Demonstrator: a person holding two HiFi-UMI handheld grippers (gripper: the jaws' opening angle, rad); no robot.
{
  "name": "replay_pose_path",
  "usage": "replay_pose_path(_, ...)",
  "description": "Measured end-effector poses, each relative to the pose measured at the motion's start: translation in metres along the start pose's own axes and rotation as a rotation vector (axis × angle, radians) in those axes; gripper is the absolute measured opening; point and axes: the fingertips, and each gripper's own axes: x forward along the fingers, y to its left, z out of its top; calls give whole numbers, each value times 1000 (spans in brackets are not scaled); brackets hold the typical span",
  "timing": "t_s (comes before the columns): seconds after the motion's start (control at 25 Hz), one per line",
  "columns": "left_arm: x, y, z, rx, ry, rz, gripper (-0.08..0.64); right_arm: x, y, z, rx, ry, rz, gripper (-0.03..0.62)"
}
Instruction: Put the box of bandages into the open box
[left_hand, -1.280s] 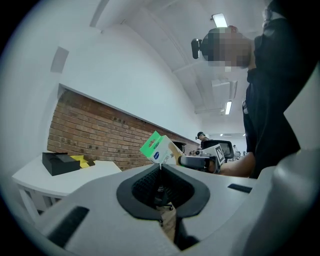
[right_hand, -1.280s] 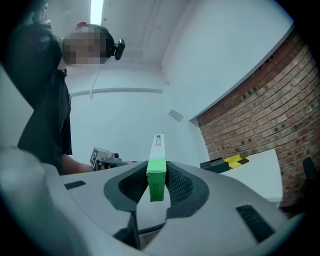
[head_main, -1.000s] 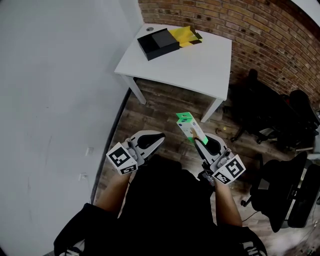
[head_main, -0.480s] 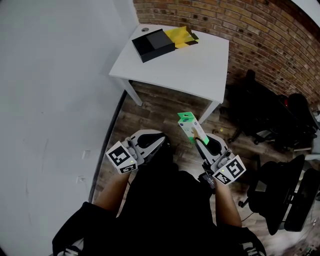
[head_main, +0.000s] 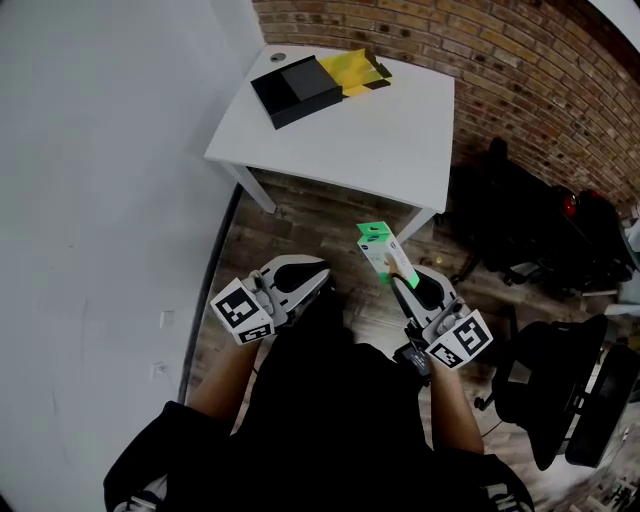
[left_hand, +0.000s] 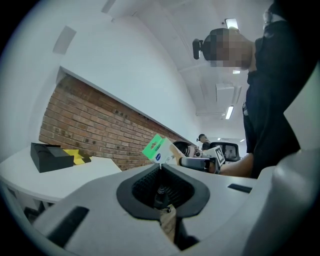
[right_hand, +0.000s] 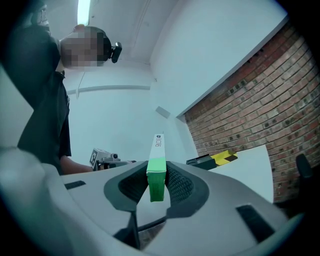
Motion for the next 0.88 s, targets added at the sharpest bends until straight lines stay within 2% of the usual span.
replay_pose_path(0.08,1,5,1,-5,-6,4,21,5,-3,1,-4,9,7,91)
replay_pose_path(0.28,17,81,10,-29,-22,-11,21,64,-48,9,3,28,-17,91)
replay_pose_path(0.6,31,154,32,-42,-86,4,21,107,-94,28,-15,67,-55,91)
replay_pose_path(0.88,33,212,46,-52,-96,14,21,166,-132,47,-27,59,-58,91)
